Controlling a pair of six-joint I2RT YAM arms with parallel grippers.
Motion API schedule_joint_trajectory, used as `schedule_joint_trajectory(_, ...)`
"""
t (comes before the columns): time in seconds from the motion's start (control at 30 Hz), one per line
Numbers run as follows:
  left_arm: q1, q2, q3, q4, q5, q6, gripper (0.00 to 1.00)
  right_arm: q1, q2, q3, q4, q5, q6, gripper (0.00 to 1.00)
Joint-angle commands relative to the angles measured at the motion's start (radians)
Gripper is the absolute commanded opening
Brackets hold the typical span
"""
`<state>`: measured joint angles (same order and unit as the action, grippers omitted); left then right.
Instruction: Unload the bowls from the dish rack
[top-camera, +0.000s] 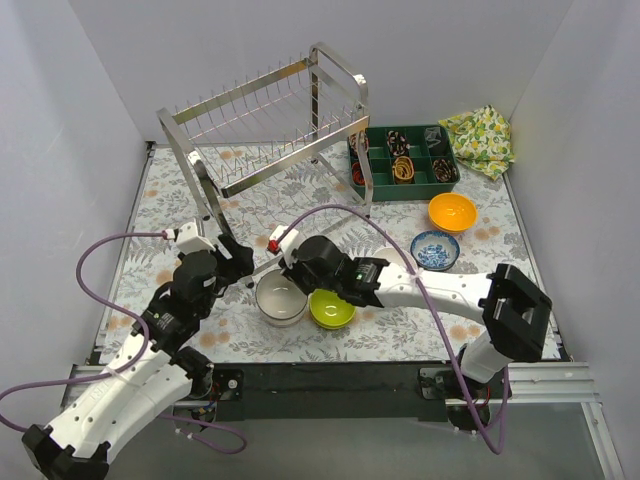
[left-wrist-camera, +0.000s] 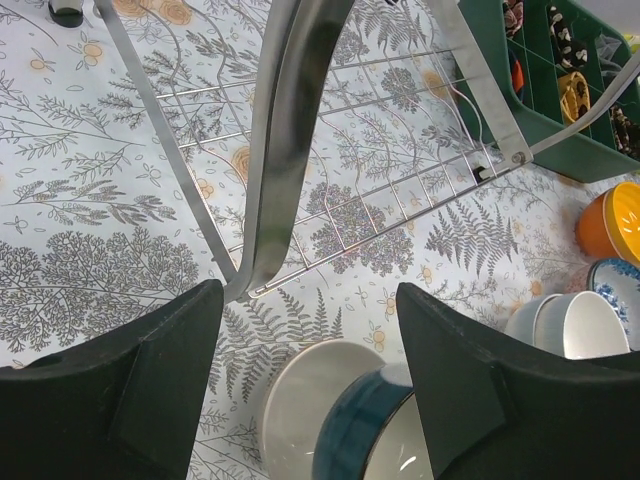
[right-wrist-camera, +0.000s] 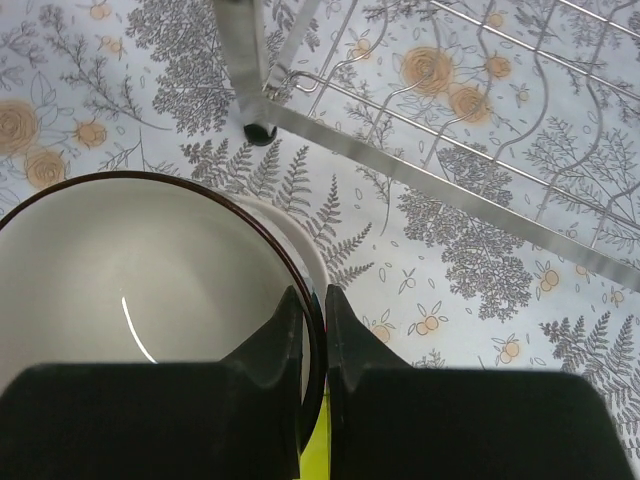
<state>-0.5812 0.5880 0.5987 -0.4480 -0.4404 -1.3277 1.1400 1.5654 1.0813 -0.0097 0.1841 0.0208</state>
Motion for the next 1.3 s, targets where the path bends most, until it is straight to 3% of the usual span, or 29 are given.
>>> schedule_joint_trajectory(0.0, 0.006, -0.023, -0.008, -0.008, -0.018, -0.001, 0.69, 0.024, 0.047, 0.037, 0.037, 0.067, -0.045, 0.01)
schedule_joint_trajectory(0.27, 0.004, -0.057, -0.013, -0.004, -0.023, -0.001, 0.7, 0.044, 0.14, 0.063, 0.037, 0.109, -0.061, 0.03)
schedule_joint_trajectory(0.37, 0.006, -0.062, -0.014, -0.004, -0.023, -0.001, 0.7, 0.043, 0.14, 0.069, 0.039, 0.1, -0.055, 0.22)
schedule_joint_trajectory(0.4, 0.006, -0.062, -0.014, -0.004, -0.023, 0.001, 0.7, 0.043, 0.137, 0.069, 0.037, 0.097, -0.052, 0.33)
schedule_joint_trajectory(0.47, 0.006, -0.066, -0.013, -0.003, -0.023, 0.001, 0.71, 0.043, 0.127, 0.071, 0.039, 0.1, -0.053, 0.41)
schedule_joint_trajectory(0.5, 0.006, -0.066, -0.014, -0.004, -0.021, 0.001, 0.71, 0.043, 0.122, 0.072, 0.039, 0.106, -0.053, 0.54)
schedule_joint_trajectory(0.6, 0.006, -0.077, -0.014, -0.003, -0.021, 0.002, 0.73, 0.035, 0.099, 0.078, 0.039, 0.142, -0.055, 0.71)
schedule_joint_trajectory(0.77, 0.006, -0.108, -0.019, 0.006, -0.024, 0.012, 0.81, -0.031, 0.056, 0.089, 0.039, 0.147, -0.029, 0.86)
schedule_joint_trajectory(1.03, 0.006, -0.194, -0.031, 0.009, -0.04, 0.033, 0.98, -0.299, -0.141, -0.013, 0.043, 0.111, 0.126, 0.92)
schedule_joint_trajectory(1.27, 0.006, -0.29, -0.053, 0.008, -0.044, 0.028, 0.98, -0.451, -0.39, -0.165, 0.057, 0.077, 0.136, 0.93)
